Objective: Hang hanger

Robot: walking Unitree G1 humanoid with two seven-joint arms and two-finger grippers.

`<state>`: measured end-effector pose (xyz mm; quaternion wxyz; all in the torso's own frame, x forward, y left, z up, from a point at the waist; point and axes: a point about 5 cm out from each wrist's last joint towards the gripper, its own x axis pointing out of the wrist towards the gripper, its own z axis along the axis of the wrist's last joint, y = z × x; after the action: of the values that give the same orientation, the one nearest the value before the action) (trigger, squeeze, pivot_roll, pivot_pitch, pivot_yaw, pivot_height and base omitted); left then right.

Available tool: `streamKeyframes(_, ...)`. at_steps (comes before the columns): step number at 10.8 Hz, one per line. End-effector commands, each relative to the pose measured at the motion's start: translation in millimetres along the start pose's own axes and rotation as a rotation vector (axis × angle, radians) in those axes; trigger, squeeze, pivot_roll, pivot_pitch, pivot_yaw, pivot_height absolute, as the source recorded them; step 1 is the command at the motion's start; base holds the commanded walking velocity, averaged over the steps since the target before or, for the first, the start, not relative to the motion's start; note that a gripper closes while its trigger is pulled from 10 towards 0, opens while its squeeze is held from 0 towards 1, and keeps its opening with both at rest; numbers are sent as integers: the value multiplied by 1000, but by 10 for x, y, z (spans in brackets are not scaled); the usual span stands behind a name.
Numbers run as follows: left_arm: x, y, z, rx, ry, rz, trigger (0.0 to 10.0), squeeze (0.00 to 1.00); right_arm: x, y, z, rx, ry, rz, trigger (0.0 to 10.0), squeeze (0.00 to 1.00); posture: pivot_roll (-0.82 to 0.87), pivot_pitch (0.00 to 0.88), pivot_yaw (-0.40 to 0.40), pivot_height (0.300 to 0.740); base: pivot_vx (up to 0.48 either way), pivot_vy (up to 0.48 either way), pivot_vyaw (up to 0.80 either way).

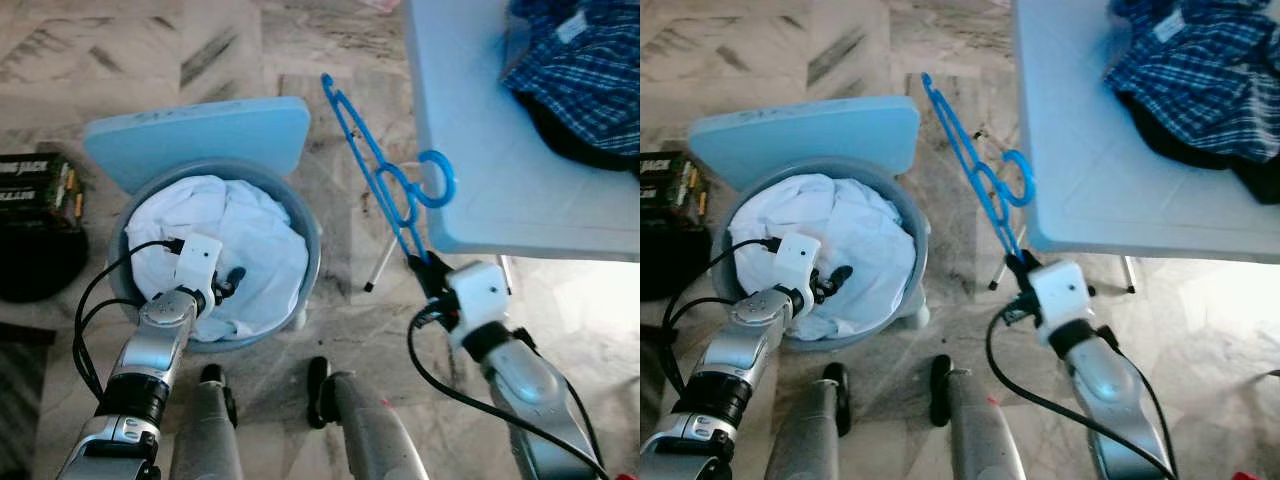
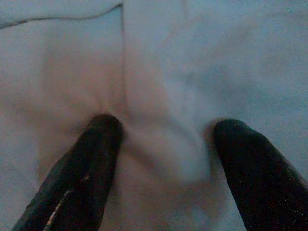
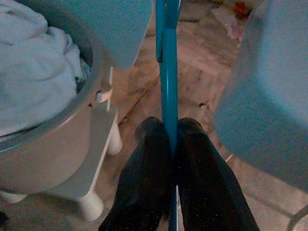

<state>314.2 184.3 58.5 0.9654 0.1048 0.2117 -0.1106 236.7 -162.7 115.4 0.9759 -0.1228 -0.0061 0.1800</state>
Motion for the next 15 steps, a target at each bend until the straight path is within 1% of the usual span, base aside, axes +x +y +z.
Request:
streamKeyframes(1, -31, 5, -206, 6, 83, -11, 0, 0, -32, -14, -55, 13, 35, -23, 10000, 0, -54, 405, -138, 740, 0, 0, 0)
streamKeyframes(2, -37, 64, -222, -4, 90, 10, 0, 0, -13, -28, -30, 13, 31, -29, 10000, 0, -62, 410, -136, 740, 0, 0, 0)
streamKeyframes(3, -34, 84, -195, -6, 82, 15, 0, 0, -42, -80, -20, 6, 33, -35, 10000, 0, -50, 413, -137, 740, 0, 0, 0)
streamKeyframes(4, -39, 102, -174, -9, 70, 24, 0, 0, -69, -118, -74, 15, 57, -52, 10000, 0, -51, 413, -139, 740, 0, 0, 0)
streamKeyframes(6, -62, 142, -164, -39, 39, 41, 0, 0, -24, -95, -49, 16, 52, -42, 10000, 0, -48, 412, -145, 740, 0, 0, 0)
streamKeyframes(8, -69, 124, -138, -52, 18, 39, 0, 0, 6, -92, -61, 19, 52, -41, 10000, 0, -35, 411, -138, 740, 0, 0, 0)
streamKeyframes(10, -68, 188, -65, -78, -27, 76, 0, 0, 70, -74, -55, 22, 43, -40, 10000, 0, -24, 398, -135, 740, 0, 0, 0)
streamKeyframes(11, -67, 229, -31, -105, -52, 99, 0, 0, 91, -79, -59, 20, 41, -39, 10000, 0, -18, 391, -139, 740, 0, 0, 0)
streamKeyframes(13, -86, 290, 122, -132, -154, 137, 0, 0, 149, -96, -52, 14, 29, -38, 10000, 0, -2, 372, -140, 740, 0, 0, 0)
streamKeyframes(14, -125, 348, 318, -134, -282, 172, 0, 0, 202, -114, -36, 11, 14, -45, 10000, 0, 9, 363, -139, 740, 0, 0, 0)
streamKeyframes(15, -204, 399, 517, -114, -408, 205, 0, 0, 248, -114, -23, 9, 2, -45, 10000, 0, 16, 358, -139, 740, 0, 0, 0)
